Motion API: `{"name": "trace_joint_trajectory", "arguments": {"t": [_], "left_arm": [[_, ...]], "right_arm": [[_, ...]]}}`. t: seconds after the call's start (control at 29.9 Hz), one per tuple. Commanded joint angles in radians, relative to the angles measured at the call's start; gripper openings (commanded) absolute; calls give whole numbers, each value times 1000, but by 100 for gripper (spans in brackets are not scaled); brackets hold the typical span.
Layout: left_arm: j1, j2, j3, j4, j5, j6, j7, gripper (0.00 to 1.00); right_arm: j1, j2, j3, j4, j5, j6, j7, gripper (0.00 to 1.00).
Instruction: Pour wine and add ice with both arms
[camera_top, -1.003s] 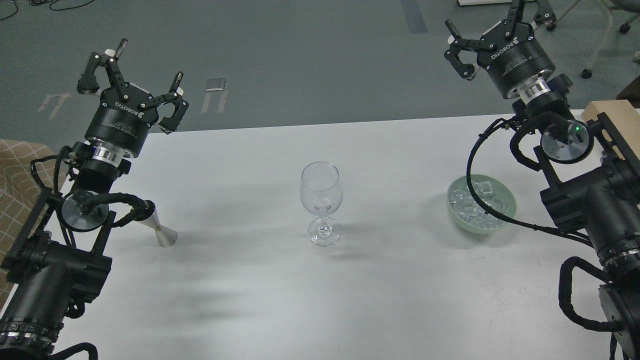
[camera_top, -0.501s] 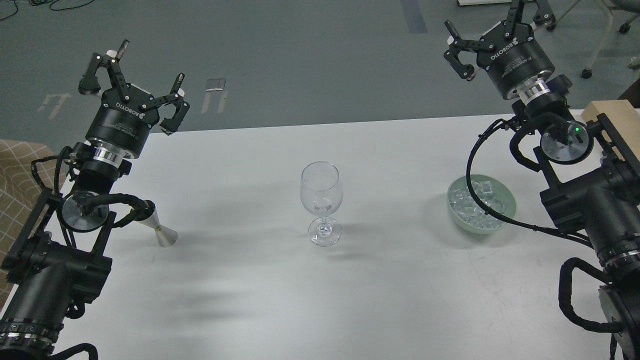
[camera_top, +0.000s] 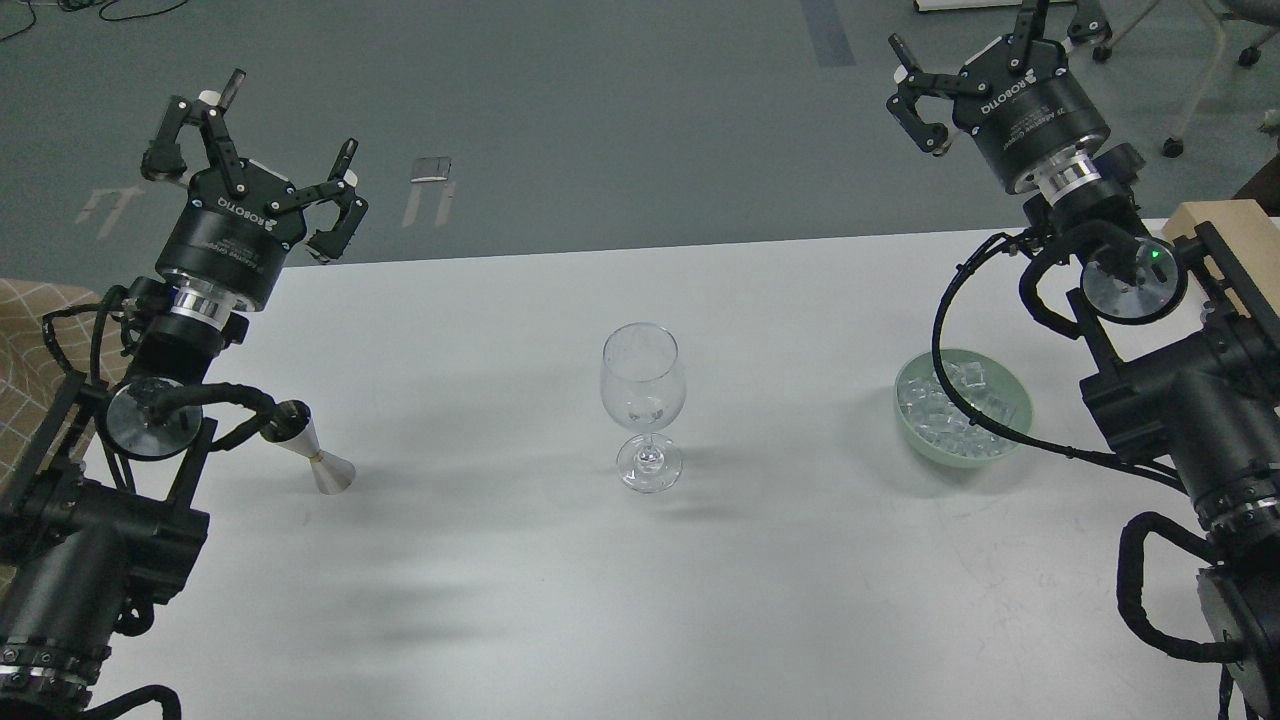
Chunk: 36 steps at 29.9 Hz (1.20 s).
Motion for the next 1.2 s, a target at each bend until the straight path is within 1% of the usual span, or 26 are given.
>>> {"name": "trace_joint_trajectory", "arguments": {"t": [0.0,0.27,0.43,0.5,0.7,0.77,0.87,0.94,0.97,1.07,1.17], "left_arm": [[1,1,-1,0,0,0,1,98],[3,-1,-2,0,-6,0,1,98],[6,-1,-10,0,-14,0,-11,98],[6,-1,-13,0,-16,0,-1,98],[8,3,-4,-9,-17,0,7,98],[9,16,-7,-26,-20,0,36,98],[8,24,-11,-29,-20,4,61,98],[3,32,-17,-43,-20,50,85,98],[3,35,-17,-54,-22,61,90,98],[8,59,-19,-107,-37,93,104,98],[23,98,-16,-182,-84,147,133,98]], "right_arm": [[-1,1,0,0,0,0,0,100],[-1,1,0,0,0,0,0,100],[-3,5,0,0,0,0,0,100],[-4,6,0,2,0,0,0,100],[-6,18,0,2,0,0,0,100],[-3,18,0,0,0,0,0,100],[-1,17,0,0,0,0,0,100],[-1,15,0,-1,0,0,0,100],[-1,15,-2,-1,0,0,0,100],[-3,15,-2,-1,0,0,0,100],[-3,17,-2,-3,0,0,0,100]]}}
